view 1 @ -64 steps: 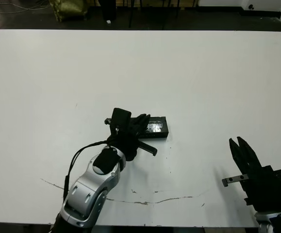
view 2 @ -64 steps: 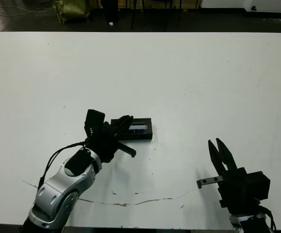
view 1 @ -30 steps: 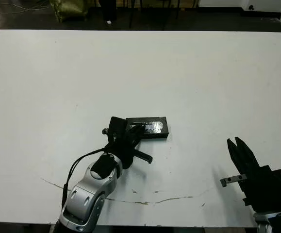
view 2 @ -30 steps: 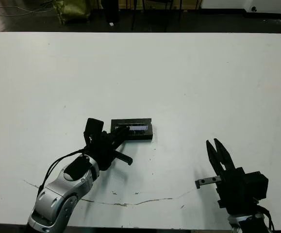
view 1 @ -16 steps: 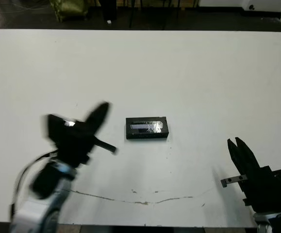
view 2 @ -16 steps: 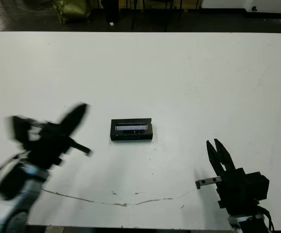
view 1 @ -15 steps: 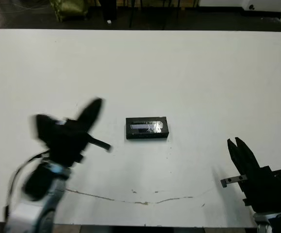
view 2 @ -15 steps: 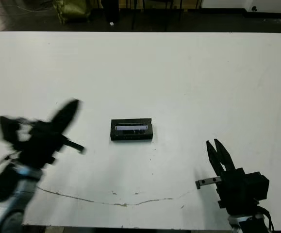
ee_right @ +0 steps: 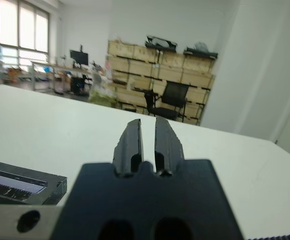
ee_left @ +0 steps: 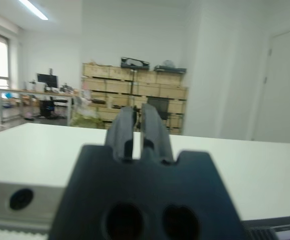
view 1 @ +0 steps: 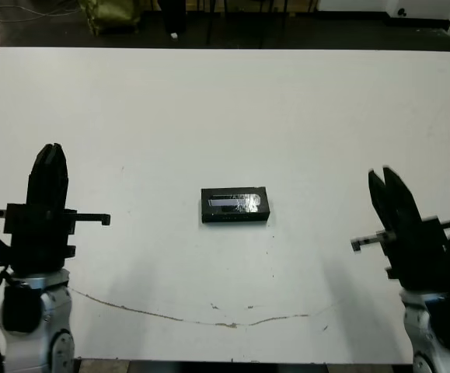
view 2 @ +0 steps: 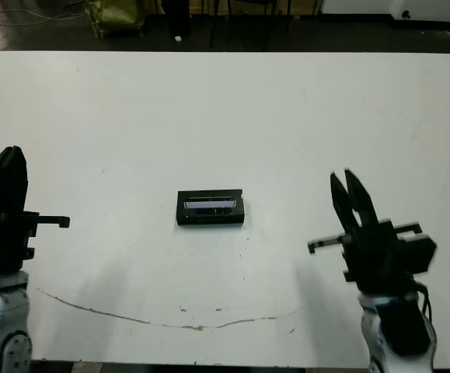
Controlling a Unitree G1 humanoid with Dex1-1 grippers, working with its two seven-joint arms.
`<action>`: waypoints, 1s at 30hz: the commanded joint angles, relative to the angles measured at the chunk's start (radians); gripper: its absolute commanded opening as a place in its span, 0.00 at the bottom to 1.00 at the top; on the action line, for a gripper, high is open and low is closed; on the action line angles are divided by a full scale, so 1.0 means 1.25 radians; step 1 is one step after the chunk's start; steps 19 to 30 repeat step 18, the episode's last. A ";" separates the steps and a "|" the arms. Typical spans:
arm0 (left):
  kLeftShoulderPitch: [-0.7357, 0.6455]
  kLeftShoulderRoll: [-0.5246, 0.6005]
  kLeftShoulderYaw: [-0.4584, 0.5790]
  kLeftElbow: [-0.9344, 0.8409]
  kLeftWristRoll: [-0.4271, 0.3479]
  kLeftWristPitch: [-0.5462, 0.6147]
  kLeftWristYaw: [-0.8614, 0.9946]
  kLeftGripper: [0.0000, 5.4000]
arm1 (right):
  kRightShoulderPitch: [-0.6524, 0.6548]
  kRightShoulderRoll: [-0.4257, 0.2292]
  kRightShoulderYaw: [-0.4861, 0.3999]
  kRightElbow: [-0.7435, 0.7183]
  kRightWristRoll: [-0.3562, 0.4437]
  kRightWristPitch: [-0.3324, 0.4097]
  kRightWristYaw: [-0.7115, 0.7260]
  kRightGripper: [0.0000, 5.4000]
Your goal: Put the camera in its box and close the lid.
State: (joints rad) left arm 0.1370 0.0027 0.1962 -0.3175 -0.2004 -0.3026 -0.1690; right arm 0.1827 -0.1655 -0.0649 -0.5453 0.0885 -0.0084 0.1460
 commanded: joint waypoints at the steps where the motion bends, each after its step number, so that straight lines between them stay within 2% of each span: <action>1: -0.007 0.006 -0.014 0.045 -0.005 0.000 -0.006 0.00 | -0.007 0.014 0.014 0.008 -0.010 0.033 -0.016 0.00; 9: -0.026 0.012 -0.042 0.083 0.051 -0.040 0.006 0.00 | -0.010 0.027 0.026 0.041 -0.033 0.020 -0.030 0.00; 18: -0.017 0.065 -0.055 0.042 0.015 0.055 -0.034 0.00 | 0.019 0.035 0.047 0.062 -0.039 0.020 -0.027 0.00; 30: -0.017 0.065 -0.055 0.042 0.015 0.055 -0.034 0.00 | 0.019 0.035 0.047 0.062 -0.039 0.020 -0.027 0.00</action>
